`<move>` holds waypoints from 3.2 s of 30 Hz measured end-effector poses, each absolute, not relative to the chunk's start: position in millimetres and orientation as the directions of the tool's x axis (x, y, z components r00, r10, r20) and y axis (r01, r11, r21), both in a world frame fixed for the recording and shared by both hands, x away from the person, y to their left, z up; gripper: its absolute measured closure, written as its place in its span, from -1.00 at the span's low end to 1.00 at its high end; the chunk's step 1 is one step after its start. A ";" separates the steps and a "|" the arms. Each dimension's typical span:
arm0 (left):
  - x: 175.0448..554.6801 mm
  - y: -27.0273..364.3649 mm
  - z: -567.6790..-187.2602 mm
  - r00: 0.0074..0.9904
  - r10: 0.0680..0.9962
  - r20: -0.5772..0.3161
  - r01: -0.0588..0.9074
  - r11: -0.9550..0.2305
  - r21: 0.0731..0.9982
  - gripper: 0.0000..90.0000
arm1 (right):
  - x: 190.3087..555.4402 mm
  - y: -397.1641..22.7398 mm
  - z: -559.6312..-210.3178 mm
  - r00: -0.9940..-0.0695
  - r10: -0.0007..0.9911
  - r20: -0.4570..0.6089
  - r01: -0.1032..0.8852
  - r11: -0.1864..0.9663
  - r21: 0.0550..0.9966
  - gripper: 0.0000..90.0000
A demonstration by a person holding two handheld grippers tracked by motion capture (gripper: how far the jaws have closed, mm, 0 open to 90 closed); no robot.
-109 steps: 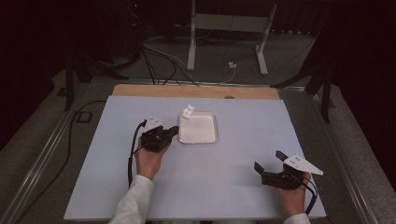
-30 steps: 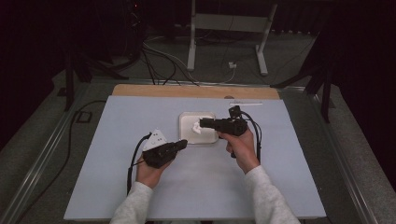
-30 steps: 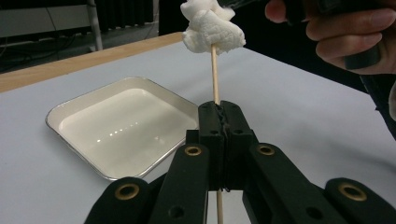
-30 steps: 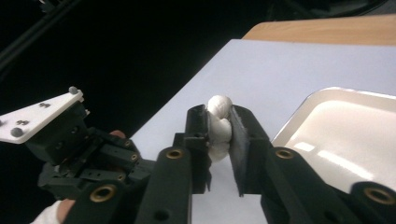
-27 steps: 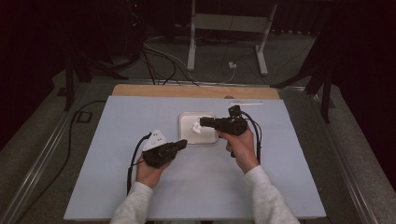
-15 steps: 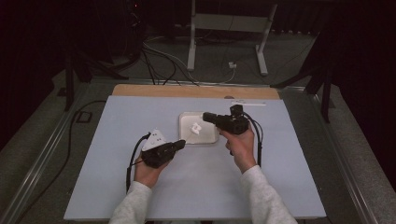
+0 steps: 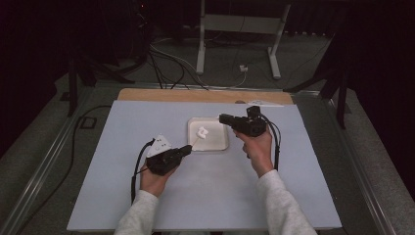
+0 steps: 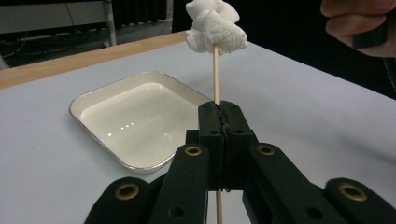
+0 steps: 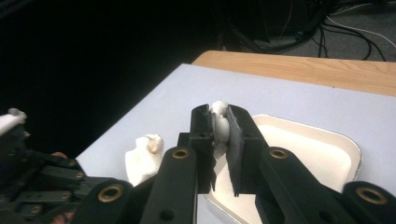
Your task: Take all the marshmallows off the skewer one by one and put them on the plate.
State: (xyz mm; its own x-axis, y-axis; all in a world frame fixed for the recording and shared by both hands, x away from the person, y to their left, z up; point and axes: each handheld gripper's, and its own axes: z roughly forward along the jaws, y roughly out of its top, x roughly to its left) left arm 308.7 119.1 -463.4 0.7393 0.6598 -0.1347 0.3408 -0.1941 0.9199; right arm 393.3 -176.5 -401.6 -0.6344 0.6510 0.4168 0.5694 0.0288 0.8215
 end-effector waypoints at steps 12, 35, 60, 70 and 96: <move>309.1 120.0 -462.8 0.733 0.666 -0.143 0.345 -0.183 0.920 1.00 | 412.1 -164.0 -431.8 -0.591 0.713 0.377 0.615 0.096 0.783 0.77; 311.3 120.4 -464.5 0.727 0.670 -0.152 0.357 -0.179 0.917 1.00 | 425.6 -150.2 -464.9 -0.513 0.796 0.322 0.690 0.159 0.706 -0.30; 312.9 122.3 -467.1 0.715 0.681 -0.159 0.368 -0.173 0.913 1.00 | 401.4 -164.8 -420.9 -0.587 0.703 0.401 0.643 0.104 0.759 -0.39; 312.9 121.4 -467.4 0.716 0.681 -0.157 0.370 -0.179 0.912 1.00 | 394.5 -160.6 -410.0 -0.618 0.667 0.417 0.630 0.102 0.770 -0.42; 310.2 117.9 -466.0 0.746 0.646 -0.160 0.342 -0.167 0.925 1.00 | 395.1 -137.6 -418.7 -0.674 0.482 0.560 0.686 0.126 0.717 0.47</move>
